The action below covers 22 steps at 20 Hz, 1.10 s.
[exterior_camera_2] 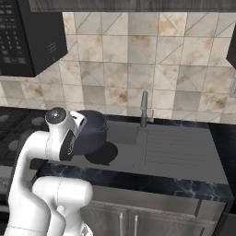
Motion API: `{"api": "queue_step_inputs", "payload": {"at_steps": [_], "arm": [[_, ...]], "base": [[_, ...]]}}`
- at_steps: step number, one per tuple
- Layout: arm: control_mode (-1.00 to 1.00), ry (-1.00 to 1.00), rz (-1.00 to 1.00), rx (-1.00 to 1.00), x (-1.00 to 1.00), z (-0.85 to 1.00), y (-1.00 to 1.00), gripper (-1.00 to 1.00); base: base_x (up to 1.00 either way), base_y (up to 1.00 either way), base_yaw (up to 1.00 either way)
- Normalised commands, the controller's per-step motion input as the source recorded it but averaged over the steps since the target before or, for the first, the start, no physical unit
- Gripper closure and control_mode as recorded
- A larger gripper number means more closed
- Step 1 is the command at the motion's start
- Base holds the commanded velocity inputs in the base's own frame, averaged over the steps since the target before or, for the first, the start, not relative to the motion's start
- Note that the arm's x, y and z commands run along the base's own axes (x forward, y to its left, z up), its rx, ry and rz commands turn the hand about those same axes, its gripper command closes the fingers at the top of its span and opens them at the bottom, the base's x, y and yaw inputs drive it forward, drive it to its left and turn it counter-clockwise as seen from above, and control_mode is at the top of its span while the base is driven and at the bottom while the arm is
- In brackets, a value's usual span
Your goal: Move the pot and pan from the stove into the sink.
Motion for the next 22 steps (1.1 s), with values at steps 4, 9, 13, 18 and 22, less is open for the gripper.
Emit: {"api": "queue_step_inputs", "payload": {"at_steps": [4,9,13,18,22], "arm": [[-1.00,-0.04,0.00,0.00,0.46,-0.33,-0.07,1.00],[-1.00,-0.03,0.00,0.00,0.44,-0.33,-0.07,1.00],[-1.00,-0.04,0.00,-0.01,0.34,-0.31,-0.05,1.00],[-1.00,0.00,0.00,-0.01,0.10,-0.11,-0.01,1.00],[-1.00,0.00,0.00,0.00,0.00,0.00,0.00,1.00]], "base": [[0.00,0.00,0.00],[0.00,0.00,0.00],[0.00,0.00,0.00],[0.00,0.00,0.00],[0.00,0.00,0.00]]}}
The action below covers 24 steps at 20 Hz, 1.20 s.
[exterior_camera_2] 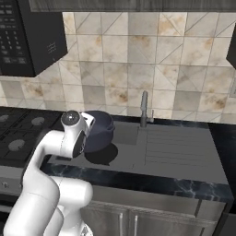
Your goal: Move the pot and pan from the stove into the sink.
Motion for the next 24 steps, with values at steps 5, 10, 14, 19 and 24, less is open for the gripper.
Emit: {"api": "queue_step_inputs", "payload": {"at_steps": [5,10,14,19,24], "arm": [[-1.00,0.00,0.00,0.00,0.04,-0.03,0.00,1.00],[-1.00,-0.01,0.00,-0.01,0.19,-0.18,0.00,1.00],[-1.00,-0.01,0.00,-0.01,0.24,-0.28,0.00,1.00],[-1.00,-0.02,0.00,-0.01,0.26,-0.33,0.00,1.00],[-1.00,0.00,0.00,-0.01,0.25,-0.31,0.00,1.00]], "base": [[0.00,0.00,0.00],[0.00,0.00,0.00],[0.00,0.00,0.00],[0.00,0.00,0.00],[0.00,0.00,0.00]]}}
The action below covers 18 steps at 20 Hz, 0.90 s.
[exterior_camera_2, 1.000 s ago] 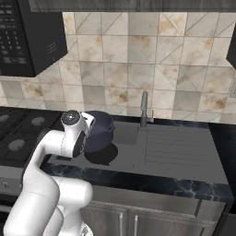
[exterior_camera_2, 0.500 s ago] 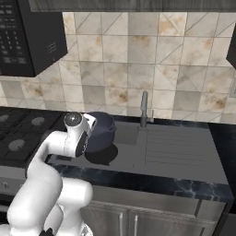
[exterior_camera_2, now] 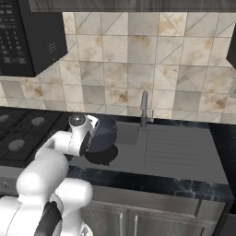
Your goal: Move the pot and pan from the stove into the sink.
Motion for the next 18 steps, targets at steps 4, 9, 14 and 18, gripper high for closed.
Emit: {"api": "queue_step_inputs", "payload": {"at_steps": [4,9,14,18], "arm": [[-1.00,0.00,0.00,-0.03,0.19,-0.40,0.00,1.00],[-1.00,0.00,0.00,-0.03,0.19,-0.48,0.00,1.00],[-1.00,-0.02,0.00,-0.02,0.20,-0.42,0.00,1.00],[-1.00,-0.03,0.00,0.00,0.17,-0.28,0.00,1.00]], "base": [[0.00,0.00,0.00],[0.00,0.00,0.00],[0.00,0.00,0.00],[0.00,0.00,0.00]]}}
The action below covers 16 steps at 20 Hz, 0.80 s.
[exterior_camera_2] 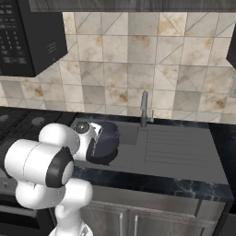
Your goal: Move the pot and pan from the stove into the sink.
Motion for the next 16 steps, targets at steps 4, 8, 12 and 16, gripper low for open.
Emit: {"api": "queue_step_inputs", "payload": {"at_steps": [4,8,12,16], "arm": [[-1.00,-0.01,0.00,0.00,0.07,-0.12,0.00,1.00],[-1.00,0.00,0.00,0.00,0.00,0.00,0.00,1.00],[-1.00,0.00,0.00,0.00,0.00,0.00,0.00,-1.00],[-1.00,0.00,0.00,0.00,0.00,0.03,0.00,-1.00]], "base": [[0.00,0.00,0.00],[0.00,0.00,0.00],[0.00,0.00,0.00],[0.00,0.00,0.00]]}}
